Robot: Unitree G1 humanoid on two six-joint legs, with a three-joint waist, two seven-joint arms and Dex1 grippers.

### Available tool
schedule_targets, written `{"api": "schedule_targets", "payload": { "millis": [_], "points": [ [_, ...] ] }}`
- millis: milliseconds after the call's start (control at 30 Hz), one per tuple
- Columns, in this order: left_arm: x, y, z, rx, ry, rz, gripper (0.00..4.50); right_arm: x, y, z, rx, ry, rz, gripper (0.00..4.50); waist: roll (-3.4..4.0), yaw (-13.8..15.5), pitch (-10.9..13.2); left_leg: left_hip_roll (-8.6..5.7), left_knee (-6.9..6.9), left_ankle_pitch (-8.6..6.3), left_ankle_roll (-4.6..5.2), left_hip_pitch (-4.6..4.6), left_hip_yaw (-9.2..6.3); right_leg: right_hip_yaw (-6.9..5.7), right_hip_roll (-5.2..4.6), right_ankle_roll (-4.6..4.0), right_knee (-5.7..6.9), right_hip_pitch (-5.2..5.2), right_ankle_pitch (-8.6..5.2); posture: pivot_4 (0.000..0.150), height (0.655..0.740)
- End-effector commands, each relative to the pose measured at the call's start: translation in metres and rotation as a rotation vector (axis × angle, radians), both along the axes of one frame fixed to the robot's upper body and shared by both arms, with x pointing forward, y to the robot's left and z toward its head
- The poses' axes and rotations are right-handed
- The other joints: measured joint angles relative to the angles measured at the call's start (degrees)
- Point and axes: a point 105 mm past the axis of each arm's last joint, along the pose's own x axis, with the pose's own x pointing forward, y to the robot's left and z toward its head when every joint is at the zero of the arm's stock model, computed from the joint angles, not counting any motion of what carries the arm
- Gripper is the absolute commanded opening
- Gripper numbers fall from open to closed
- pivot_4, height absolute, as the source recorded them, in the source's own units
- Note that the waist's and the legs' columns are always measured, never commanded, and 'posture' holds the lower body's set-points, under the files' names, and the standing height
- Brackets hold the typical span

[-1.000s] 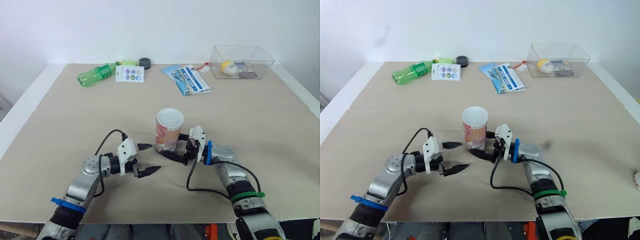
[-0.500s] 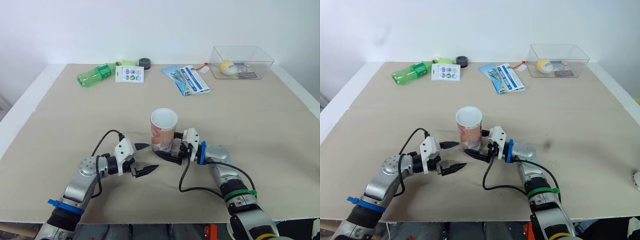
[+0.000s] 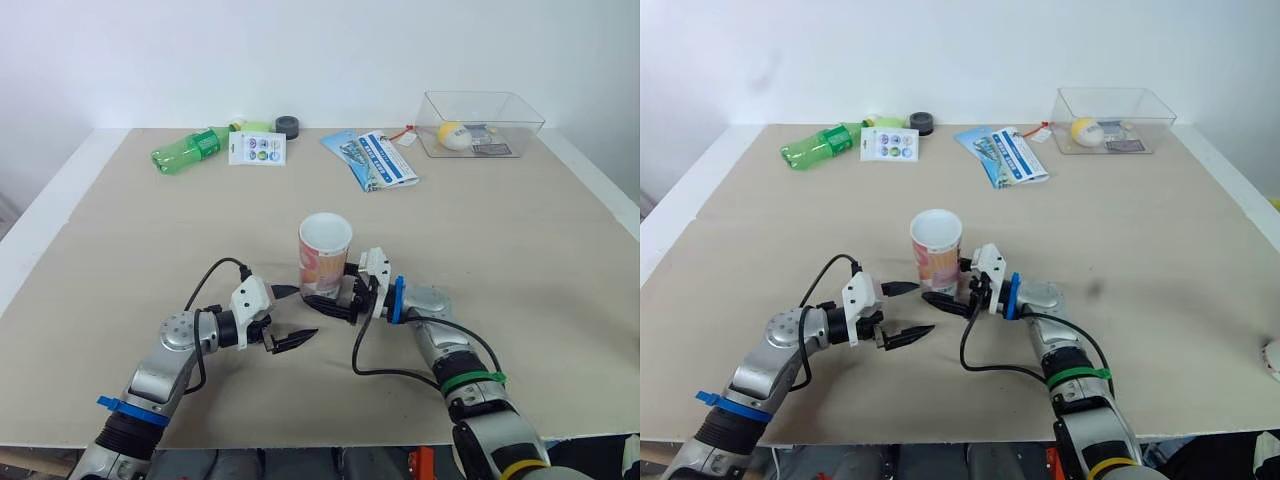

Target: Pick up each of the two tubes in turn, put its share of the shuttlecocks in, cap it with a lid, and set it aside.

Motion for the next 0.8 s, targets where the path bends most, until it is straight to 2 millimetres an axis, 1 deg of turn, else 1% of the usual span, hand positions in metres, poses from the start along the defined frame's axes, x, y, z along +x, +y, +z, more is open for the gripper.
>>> {"api": "schedule_targets", "payload": {
  "millis": [33, 100, 133, 200, 233, 500, 567, 667, 800],
  "points": [
    [0.0, -0.001, 0.008, -0.007, -0.041, -0.005, 4.5, -0.001, 0.008, -0.004, -0.008, -0.002, 0.015, 4.47, 0.0, 0.0, 0.0, 0.0, 0.0, 0.0, 0.0, 0.0, 0.0, 0.0, 0.0, 0.0, 0.0, 0.0, 0.0, 0.15, 0.74],
    [0.0, 0.0, 0.007, -0.005, -0.041, -0.002, 4.5, -0.001, 0.007, -0.004, -0.013, -0.007, 0.02, 4.47, 0.0, -0.1, 0.0, 0.0, 0.0, 0.0, 0.0, 0.0, 0.0, 0.0, 0.0, 0.0, 0.0, 0.0, 0.0, 0.15, 0.74],
    [0.0, 0.0, 0.006, -0.003, -0.04, -0.001, 4.5, -0.002, 0.007, -0.004, -0.016, -0.009, 0.023, 3.93, 0.0, -0.1, 0.0, 0.0, 0.0, 0.0, 0.0, 0.0, 0.0, 0.0, 0.0, 0.0, 0.0, 0.0, 0.0, 0.15, 0.74],
    [0.0, 0.001, 0.006, 0.0, -0.039, -0.001, 4.5, -0.001, 0.006, -0.004, -0.023, -0.022, 0.017, 3.41, 0.0, -0.1, 0.0, 0.0, 0.0, 0.0, 0.0, 0.0, 0.0, 0.0, 0.0, 0.0, 0.0, 0.0, 0.0, 0.15, 0.74],
    [0.0, 0.002, 0.006, 0.001, -0.039, 0.0, 4.5, 0.0, 0.006, -0.004, -0.024, -0.026, 0.014, 3.22, 0.0, -0.1, 0.0, 0.0, 0.0, 0.0, 0.0, 0.0, 0.0, 0.0, -0.01, 0.0, 0.0, 0.0, 0.0, 0.15, 0.74],
    [0.003, 0.001, 0.006, 0.006, -0.046, -0.003, 4.5, -0.001, 0.005, 0.0, -0.021, -0.045, 0.011, 3.22, 0.0, -0.1, 0.0, 0.0, -0.02, 0.0, 0.0, -0.01, 0.0, 0.0, -0.01, -0.01, 0.0, -0.02, -0.01, 0.15, 0.74],
    [0.003, 0.0, 0.008, 0.001, -0.054, -0.011, 4.5, 0.0, 0.0, 0.005, 0.004, -0.051, -0.022, 3.22, 0.0, -0.1, 0.0, 0.0, -0.03, 0.0, 0.0, -0.01, 0.0, 0.0, -0.01, -0.01, 0.0, -0.04, -0.01, 0.15, 0.74],
    [0.003, -0.002, 0.017, -0.03, -0.084, -0.026, 4.5, 0.005, -0.021, 0.02, 0.075, -0.062, -0.147, 3.22, 0.0, 0.1, 0.0, -0.01, -0.06, 0.0, -0.01, -0.07, -0.02, 0.0, -0.01, -0.01, 0.0, -0.07, -0.06, 0.15, 0.74],
    [0.006, -0.003, 0.045, -0.149, -0.17, -0.011, 4.5, 0.006, -0.06, 0.035, 0.151, -0.057, -0.356, 3.22, 0.0, 0.9, 0.0, -0.11, -0.07, -0.02, -0.04, -0.38, -0.04, 0.0, -0.11, 0.13, -0.08, -0.23, -0.19, 0.15, 0.74]
  ]
}}
